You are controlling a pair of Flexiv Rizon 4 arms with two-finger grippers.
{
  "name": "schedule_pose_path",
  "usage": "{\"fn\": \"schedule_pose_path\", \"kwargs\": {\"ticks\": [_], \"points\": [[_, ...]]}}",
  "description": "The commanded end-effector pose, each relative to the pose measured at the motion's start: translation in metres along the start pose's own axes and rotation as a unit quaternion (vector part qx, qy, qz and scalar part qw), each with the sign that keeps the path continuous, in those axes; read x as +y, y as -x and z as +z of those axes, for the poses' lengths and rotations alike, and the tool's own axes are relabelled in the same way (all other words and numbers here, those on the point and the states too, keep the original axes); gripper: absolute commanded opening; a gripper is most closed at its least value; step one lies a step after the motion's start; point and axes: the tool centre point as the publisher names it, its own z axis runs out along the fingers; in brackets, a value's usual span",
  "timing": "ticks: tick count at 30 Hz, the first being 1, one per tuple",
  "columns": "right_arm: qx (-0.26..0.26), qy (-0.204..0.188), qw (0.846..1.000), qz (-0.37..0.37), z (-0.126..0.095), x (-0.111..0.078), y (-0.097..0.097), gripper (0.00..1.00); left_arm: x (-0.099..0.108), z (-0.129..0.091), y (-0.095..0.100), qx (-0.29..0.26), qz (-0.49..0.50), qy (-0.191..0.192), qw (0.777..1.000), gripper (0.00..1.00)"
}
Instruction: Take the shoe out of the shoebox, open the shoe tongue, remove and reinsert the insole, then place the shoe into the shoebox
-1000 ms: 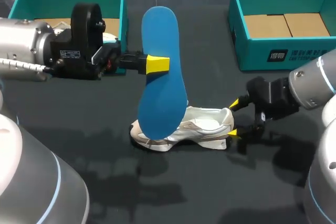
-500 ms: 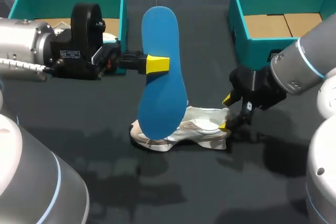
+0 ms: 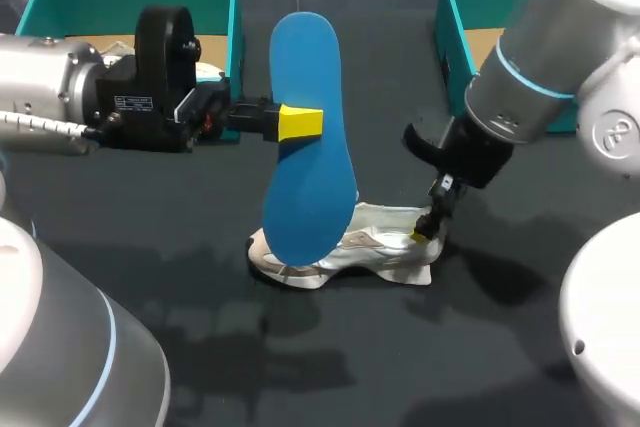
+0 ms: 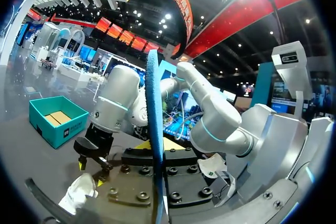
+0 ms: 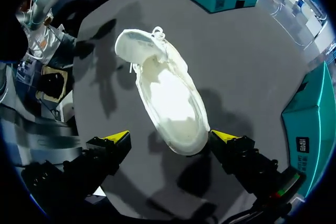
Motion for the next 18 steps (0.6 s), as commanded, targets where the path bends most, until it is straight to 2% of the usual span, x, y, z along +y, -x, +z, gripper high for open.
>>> {"fn": "schedule_pose_path", "kwargs": {"ticks": [1,10,18], "points": [[-0.001,-0.172,0.985,0.005,0.007,0.017,-0.001,1.00,0.000,0.002,0.001,0.001,0.000,0.000,1.000,0.00],[-0.017,-0.168,0.986,0.000,0.012,0.026,-0.005,1.00,0.000,0.002,0.001,0.001,0.000,0.000,1.000,0.00],[-0.031,-0.169,0.985,-0.022,0.014,0.040,0.001,1.00,0.000,0.002,0.001,0.001,0.000,0.000,1.000,0.00]]}}
